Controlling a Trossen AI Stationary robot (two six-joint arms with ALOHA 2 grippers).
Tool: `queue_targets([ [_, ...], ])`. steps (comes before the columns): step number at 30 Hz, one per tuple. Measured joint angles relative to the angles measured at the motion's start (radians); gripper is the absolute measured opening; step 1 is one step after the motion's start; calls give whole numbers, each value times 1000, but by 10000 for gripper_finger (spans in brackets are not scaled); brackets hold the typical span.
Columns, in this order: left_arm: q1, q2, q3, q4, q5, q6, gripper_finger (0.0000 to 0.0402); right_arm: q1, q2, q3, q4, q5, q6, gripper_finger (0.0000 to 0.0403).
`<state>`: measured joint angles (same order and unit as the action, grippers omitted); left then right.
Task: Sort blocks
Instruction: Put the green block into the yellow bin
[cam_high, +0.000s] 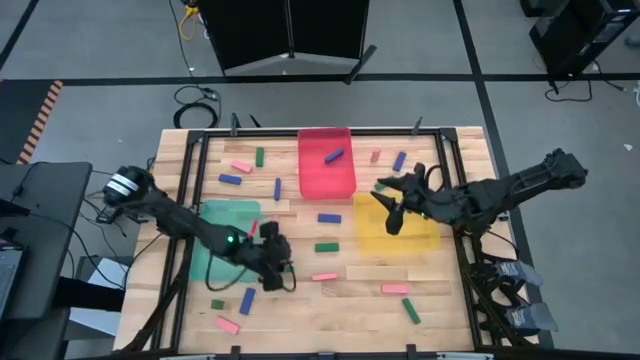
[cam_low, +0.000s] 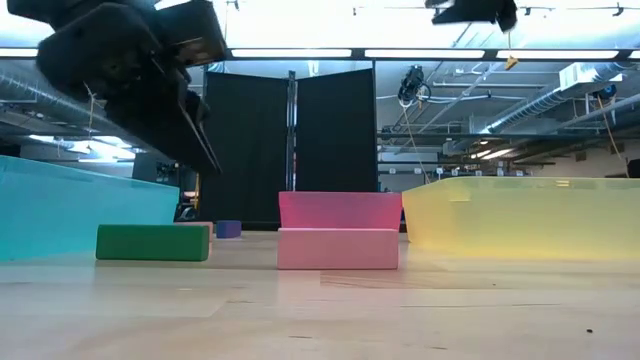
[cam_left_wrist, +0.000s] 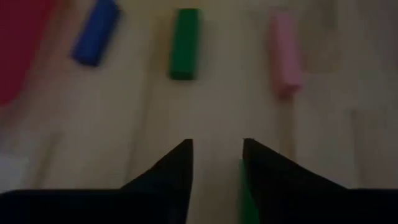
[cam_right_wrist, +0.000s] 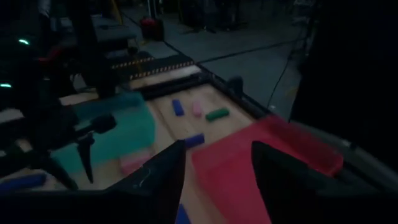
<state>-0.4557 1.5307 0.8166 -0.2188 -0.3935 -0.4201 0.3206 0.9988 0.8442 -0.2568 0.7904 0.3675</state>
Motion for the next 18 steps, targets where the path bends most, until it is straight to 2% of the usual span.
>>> queue_targets([
  [6, -45, 68, 53, -20, 76, 30, 202, 26, 28, -99, 75, 10, 86, 189],
  [11, -58, 94, 53, -77, 76, -31, 232, 27, 46, -156, 196, 10, 99, 188],
  [14, -55, 121, 53, -112, 75, -59, 244, 27, 56, -178, 282, 9, 81, 186],
  [18, -55, 173, 53, -112, 95, -78, 249, 27, 64, -181, 308, 4, 74, 185],
])
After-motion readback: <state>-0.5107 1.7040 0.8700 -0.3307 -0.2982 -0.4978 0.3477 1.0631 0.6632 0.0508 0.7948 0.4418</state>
